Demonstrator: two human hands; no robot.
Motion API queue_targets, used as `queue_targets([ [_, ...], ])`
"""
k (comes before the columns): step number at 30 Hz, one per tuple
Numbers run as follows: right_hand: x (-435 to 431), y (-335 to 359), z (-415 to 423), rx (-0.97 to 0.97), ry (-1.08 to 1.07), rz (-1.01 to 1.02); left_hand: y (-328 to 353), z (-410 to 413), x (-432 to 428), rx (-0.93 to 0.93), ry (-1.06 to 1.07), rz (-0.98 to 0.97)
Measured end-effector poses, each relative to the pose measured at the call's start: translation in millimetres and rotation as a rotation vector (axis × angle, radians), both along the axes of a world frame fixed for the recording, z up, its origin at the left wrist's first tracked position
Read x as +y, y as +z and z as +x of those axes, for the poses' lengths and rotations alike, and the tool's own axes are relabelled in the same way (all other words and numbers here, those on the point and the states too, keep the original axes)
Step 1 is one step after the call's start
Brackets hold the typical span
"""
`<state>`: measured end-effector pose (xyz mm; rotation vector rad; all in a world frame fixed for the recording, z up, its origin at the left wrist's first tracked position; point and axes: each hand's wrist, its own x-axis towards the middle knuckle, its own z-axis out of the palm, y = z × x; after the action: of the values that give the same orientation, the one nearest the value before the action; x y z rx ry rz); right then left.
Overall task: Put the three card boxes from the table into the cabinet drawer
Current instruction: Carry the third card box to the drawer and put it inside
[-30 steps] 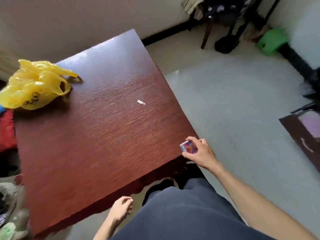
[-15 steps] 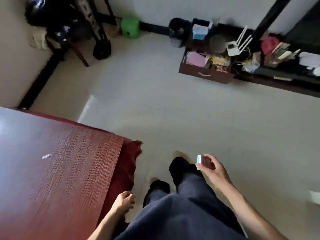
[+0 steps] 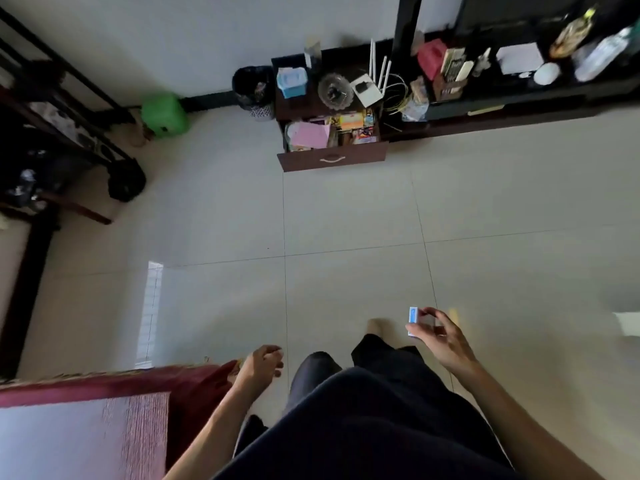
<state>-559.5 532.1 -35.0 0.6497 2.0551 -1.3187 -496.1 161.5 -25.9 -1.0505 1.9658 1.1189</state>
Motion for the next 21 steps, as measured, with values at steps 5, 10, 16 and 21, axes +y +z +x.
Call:
queue_targets([
  [5,10.4,16.7,-75.9,0.041,0.021,-0.015,5.2,-30.8,16.6,-0.08,0.012,0.018],
  [10,3.7,20.0,-145.0,0.06,0.033,-0.037,-6.3,-61.0,9.4,-0.125,-0.025,0.0],
  [16,-13.8,17.6,-221.5,0.048,-0.014,-0.045,-28.2,-134.3,-21.4,-0.154,-0.08,-0.041],
  [21,-30.7,23.9,-290.9,0.054,-0.076,-0.014,-23.7,-250.0,-36.1,-0.143,-0.032,0.068],
])
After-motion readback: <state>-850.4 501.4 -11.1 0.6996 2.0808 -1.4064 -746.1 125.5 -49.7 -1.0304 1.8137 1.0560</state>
